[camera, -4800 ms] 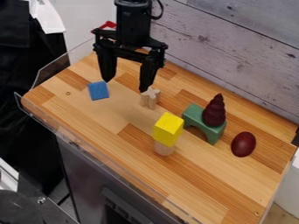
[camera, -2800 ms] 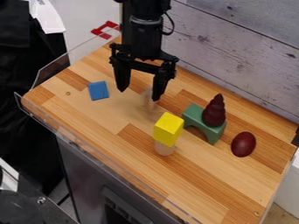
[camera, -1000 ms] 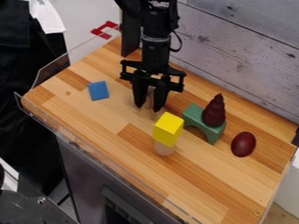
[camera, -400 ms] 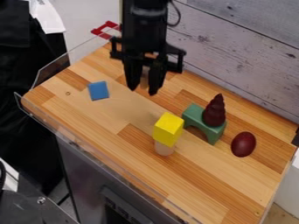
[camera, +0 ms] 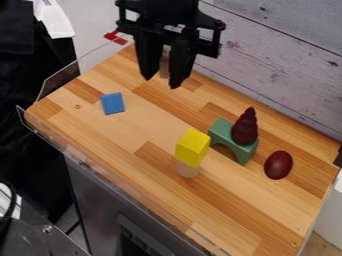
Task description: Place plus on top of yellow cube
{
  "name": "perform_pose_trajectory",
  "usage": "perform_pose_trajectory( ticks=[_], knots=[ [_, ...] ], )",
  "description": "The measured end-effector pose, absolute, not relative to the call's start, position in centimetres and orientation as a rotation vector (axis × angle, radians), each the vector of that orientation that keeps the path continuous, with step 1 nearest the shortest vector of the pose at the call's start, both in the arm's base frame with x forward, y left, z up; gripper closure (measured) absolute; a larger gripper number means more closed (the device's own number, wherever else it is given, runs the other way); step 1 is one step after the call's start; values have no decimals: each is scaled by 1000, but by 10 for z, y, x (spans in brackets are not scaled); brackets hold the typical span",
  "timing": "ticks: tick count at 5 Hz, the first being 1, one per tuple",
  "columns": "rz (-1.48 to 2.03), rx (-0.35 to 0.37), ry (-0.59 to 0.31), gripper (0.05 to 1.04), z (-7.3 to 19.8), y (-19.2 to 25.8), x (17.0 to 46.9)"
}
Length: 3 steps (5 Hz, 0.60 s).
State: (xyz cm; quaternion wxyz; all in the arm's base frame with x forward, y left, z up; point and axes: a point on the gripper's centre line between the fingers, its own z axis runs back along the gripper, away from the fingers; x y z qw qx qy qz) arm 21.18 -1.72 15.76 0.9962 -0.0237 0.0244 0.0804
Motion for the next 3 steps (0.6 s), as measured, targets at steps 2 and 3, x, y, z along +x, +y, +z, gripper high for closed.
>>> perform_pose_trajectory(
  ticks=[2,3],
  knots=[
    [71,-111,76,690,146,-44,191],
    [16,-138,111,690,121,-57,203]
  ],
)
